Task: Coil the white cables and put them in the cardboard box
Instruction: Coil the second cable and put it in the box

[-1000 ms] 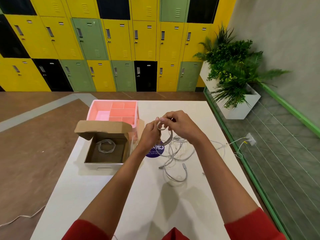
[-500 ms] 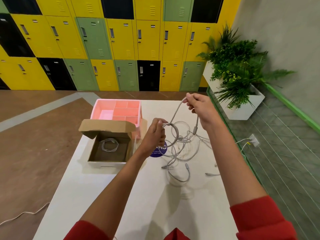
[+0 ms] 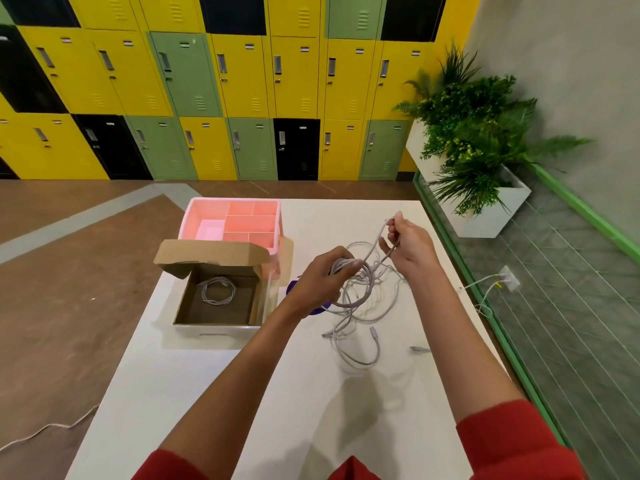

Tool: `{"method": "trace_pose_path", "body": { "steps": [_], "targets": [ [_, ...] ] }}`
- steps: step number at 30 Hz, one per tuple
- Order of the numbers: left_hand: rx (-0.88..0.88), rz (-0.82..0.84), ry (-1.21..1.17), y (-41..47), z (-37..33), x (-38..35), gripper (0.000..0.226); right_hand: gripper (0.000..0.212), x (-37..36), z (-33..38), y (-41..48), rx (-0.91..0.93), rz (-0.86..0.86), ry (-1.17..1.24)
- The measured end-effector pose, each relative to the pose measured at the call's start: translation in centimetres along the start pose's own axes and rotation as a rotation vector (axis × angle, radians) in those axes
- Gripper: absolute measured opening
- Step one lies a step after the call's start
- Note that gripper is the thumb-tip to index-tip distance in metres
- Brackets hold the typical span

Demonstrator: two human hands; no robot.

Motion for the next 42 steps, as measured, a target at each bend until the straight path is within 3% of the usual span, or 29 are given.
{"method": "trace_pose_path", "body": {
  "steps": [5,9,12,18,22,25,29,32,36,39,42],
  "targets": [
    [0.006,-0.104,0.091,0.0,0.6,0.0,0.026,0.038,1.0,-2.4,-0.4,-0.159,-0.079,0.184],
    [0.018,-0.125,0.099,0.4,0.7,-0.1,0.024,0.037,0.9,-4.2,-1.5,-0.236,-0.117,0.166],
    [0.037,-0.148,0.121,0.8,0.9,0.3,0.028,0.035,1.1,-5.2,-1.9,-0.309,-0.006,0.05],
    [0.039,-0.24,0.186,1.3,1.8,0.8,0.027,0.026,1.5,-5.0,-2.8,-0.289,0.234,-0.472],
    [0.051,-0.237,0.172,1.3,2.4,1.1,0.027,0.047,1.6,-5.1,-2.9,-0.309,0.286,-0.538],
    [0.043,-0.243,0.214,1.4,2.3,1.1,0.028,0.048,1.4,-5.3,-3.2,-0.394,0.353,-0.46],
    [0.035,-0.244,0.222,1.7,2.5,1.3,0.022,0.02,0.9,-4.8,-3.8,-0.324,0.534,-0.6],
    [0.033,-0.271,0.264,1.8,2.9,1.3,0.022,0.006,0.6,-4.2,-3.7,-0.237,0.527,-0.778],
    [0.049,-0.376,0.29,1.8,3.1,1.4,0.019,0.046,0.1,-4.0,-3.8,-0.151,0.288,-0.772],
    [0.092,-0.45,0.289,2.0,3.6,1.9,0.019,0.038,-0.3,-3.7,-3.9,-0.057,0.238,-0.855],
    [0.135,-0.495,0.243,2.4,4.6,2.5,0.026,0.023,-0.3,-3.3,-4.0,-0.032,0.357,-0.961]
  ]
}}
Point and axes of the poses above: each hand's wrist, its own y-axis towards the middle knuckle, its own x-axis out of the back of the hand, z = x × y, the point moved 2 cm from there along y, towards the middle knuckle, and after that the axes turned 15 degrees about y, right-handed, at the moved point
